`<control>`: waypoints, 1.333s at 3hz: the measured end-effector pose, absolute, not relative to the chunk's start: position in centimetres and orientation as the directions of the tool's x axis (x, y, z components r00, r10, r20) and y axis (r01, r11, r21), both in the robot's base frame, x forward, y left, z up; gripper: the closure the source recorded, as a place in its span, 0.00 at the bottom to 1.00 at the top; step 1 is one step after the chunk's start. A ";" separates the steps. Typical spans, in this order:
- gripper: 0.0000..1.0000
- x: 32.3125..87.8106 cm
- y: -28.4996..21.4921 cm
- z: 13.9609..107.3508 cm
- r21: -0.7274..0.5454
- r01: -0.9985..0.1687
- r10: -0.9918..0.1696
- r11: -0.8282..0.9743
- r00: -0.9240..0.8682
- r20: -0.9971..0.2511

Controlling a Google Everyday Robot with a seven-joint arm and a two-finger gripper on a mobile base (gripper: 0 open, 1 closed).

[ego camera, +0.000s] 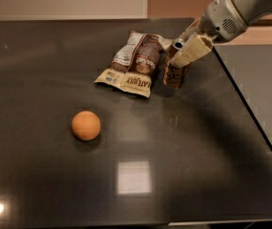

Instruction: Move orange can near brown chip bag

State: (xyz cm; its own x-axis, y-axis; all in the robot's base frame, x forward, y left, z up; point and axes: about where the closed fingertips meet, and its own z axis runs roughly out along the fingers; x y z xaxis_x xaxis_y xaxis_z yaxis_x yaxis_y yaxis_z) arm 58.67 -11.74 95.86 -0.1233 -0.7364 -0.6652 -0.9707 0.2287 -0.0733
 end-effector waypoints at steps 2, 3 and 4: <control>0.84 62.7 -10.7 92.5 -0.011 -0.972 -0.709 0.235 -0.164 -0.686; 0.61 63.7 -10.2 91.1 0.006 -0.973 -0.707 0.229 -0.171 -0.687; 0.38 63.8 -9.9 90.9 0.008 -0.974 -0.706 0.227 -0.170 -0.687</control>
Offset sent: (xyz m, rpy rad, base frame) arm 0.0603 0.0160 -0.0476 0.0531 0.0813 -0.0034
